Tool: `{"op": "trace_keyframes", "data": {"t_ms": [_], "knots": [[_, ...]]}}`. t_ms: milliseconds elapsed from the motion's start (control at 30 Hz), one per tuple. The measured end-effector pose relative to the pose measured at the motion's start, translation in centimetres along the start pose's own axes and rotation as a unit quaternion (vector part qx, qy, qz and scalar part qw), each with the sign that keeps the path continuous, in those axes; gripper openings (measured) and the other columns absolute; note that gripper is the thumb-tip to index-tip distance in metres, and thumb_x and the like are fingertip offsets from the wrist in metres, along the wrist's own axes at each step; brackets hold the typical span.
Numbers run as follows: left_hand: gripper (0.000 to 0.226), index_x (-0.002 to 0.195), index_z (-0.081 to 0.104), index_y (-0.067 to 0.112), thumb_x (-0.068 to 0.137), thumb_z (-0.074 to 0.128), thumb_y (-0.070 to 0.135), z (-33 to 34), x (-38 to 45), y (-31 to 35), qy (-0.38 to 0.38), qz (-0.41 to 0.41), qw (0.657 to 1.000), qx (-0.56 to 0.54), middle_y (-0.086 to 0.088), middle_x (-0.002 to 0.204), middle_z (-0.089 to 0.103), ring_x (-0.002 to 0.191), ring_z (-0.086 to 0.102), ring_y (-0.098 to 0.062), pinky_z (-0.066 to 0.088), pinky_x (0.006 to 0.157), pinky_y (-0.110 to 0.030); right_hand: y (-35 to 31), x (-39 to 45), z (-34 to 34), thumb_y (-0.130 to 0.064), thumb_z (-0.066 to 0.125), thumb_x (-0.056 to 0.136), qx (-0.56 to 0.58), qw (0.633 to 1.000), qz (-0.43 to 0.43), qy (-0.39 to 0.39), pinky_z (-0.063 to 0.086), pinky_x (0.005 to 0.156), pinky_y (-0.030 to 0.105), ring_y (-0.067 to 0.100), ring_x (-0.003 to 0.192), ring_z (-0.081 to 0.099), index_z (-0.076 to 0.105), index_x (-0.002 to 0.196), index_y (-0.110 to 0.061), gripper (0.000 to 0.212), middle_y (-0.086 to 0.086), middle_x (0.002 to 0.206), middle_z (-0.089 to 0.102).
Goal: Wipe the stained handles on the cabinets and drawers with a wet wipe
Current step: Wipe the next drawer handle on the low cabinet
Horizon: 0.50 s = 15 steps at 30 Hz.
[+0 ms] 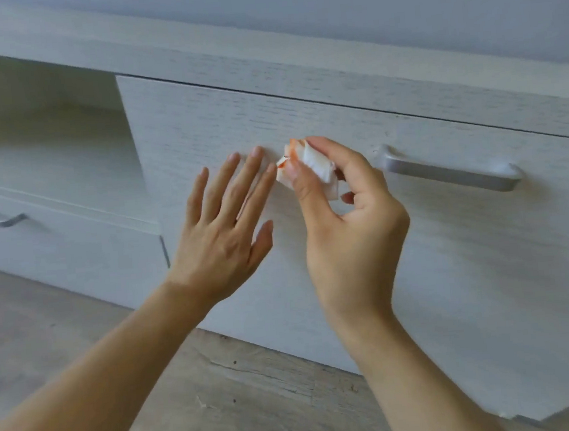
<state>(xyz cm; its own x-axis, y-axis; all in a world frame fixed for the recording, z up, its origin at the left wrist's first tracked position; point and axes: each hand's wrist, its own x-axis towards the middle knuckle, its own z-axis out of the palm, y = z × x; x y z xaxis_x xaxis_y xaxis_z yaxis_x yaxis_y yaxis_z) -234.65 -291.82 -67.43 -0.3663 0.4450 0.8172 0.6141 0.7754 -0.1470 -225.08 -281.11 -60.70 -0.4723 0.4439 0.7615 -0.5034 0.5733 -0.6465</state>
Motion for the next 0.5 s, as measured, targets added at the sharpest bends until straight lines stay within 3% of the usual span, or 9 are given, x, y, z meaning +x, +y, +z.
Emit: {"op": "trace_keyframes", "data": {"t_ms": [100, 233, 333, 500], "knots": [[0.057, 0.149, 0.018, 0.011, 0.098, 0.031, 0.034, -2.8, -1.6, -3.9, -0.086, -0.027, 0.995, 0.044, -0.009, 0.155, 0.019, 0.144, 0.016, -0.027, 0.012, 0.117, -0.047, -0.8, -0.4, 2.3, -0.027, 0.067, 0.086, 0.033, 0.995, 0.023, -0.089, 0.049, 0.079, 0.03, 0.005, 0.085, 0.06, 0.068, 0.105, -0.017, 0.021, -0.017, 0.092, 0.062], [0.058, 0.148, 0.023, 0.009, 0.098, 0.026, 0.037, -6.1, -3.7, -8.5, -0.163, -0.081, 0.98, 0.078, -0.01, 0.154, 0.023, 0.143, 0.02, -0.027, 0.013, 0.117, -0.047, -1.3, -0.6, 5.7, -0.027, 0.068, 0.087, 0.054, 0.985, 0.034, -0.158, 0.043, 0.071, 0.011, 0.007, 0.082, 0.059, 0.069, 0.104, -0.017, 0.019, -0.01, 0.093, 0.069], [0.059, 0.147, 0.027, 0.009, 0.097, 0.021, 0.04, -7.3, -6.0, -12.1, -0.219, -0.102, 0.966, 0.094, -0.011, 0.153, 0.028, 0.142, 0.024, -0.028, 0.015, 0.117, -0.046, -1.6, -1.4, 9.1, -0.023, 0.069, 0.086, 0.072, 0.974, 0.073, -0.201, 0.041, 0.066, 0.001, -0.004, 0.073, 0.057, 0.07, 0.101, -0.016, 0.017, -0.014, 0.085, 0.066], [0.06, 0.148, 0.027, 0.01, 0.097, 0.021, 0.04, -8.7, -10.1, -19.6, -0.275, -0.115, 0.95, 0.093, -0.008, 0.153, 0.028, 0.142, 0.024, -0.025, 0.012, 0.118, -0.04, -1.4, -4.1, 15.6, -0.021, 0.066, 0.088, 0.066, 0.944, 0.15, -0.288, 0.039, 0.058, -0.001, -0.018, 0.066, 0.056, 0.07, 0.091, -0.014, 0.008, -0.02, 0.072, 0.064]]}}
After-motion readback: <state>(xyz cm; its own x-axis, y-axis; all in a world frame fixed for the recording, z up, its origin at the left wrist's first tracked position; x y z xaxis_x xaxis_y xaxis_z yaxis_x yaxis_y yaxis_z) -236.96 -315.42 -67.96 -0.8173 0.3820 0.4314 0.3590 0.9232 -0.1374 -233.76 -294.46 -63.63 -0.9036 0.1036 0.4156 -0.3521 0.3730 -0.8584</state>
